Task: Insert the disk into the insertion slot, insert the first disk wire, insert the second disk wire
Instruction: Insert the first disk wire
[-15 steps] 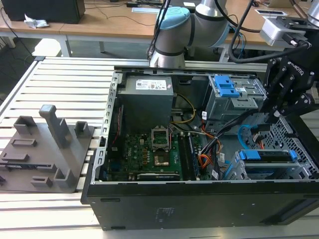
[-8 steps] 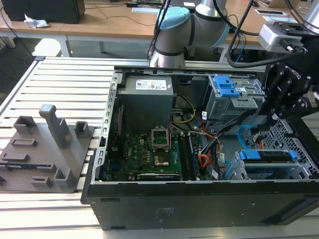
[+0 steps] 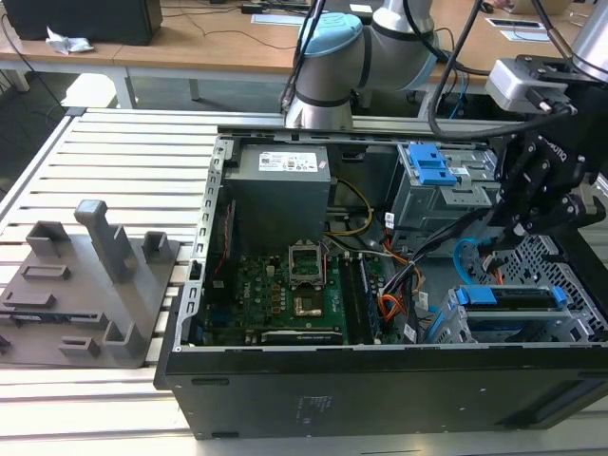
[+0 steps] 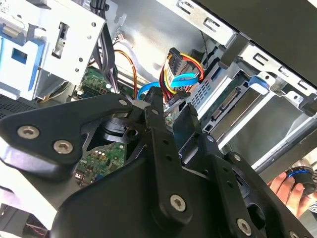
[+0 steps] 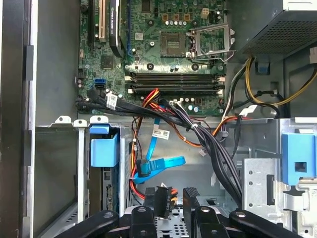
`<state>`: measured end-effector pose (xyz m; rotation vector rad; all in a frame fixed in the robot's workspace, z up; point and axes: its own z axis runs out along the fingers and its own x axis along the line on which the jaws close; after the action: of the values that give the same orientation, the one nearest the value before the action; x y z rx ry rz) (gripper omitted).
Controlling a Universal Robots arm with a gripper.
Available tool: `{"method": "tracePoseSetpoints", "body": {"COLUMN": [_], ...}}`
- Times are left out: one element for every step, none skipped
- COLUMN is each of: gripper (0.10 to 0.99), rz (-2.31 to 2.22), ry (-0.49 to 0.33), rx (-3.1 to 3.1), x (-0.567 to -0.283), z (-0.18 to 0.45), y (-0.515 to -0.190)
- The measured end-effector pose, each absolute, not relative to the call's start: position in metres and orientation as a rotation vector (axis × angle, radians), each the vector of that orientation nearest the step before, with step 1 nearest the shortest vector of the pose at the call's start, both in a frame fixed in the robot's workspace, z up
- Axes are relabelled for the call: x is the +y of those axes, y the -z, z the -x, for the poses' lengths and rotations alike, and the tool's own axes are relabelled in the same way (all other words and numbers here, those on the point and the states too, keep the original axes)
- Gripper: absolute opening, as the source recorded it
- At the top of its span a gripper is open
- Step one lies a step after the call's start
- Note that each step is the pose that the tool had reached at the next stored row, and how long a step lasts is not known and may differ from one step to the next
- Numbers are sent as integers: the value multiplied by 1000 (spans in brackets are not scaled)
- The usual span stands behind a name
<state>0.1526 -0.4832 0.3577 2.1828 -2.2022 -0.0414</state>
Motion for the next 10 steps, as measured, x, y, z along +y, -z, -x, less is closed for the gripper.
{"method": "tracePoseSetpoints", "body": {"gripper": [361,361,361,361,361,361,361,361,361,361], "rz": [-2183,-2183,-2183,-2182,-2182,-2181,-2181,-2180,-2180,-2180], "ry": [41,41,41,40,39,37,36,36,36,36], "rx": [-2202,-2202,-2202,-2202,-2201,-2201,-2200,-2200,-2200,-2200], "x": [-483,-483,-483,-483,-483,-483,-483,-483,-483,-483], "z": [-153,-153,-153,-153,-153,-153,-153,-153,-153,-153], "y": [-356,-355,-354,-353,-352,-352,-351,-351,-351,-351]}}
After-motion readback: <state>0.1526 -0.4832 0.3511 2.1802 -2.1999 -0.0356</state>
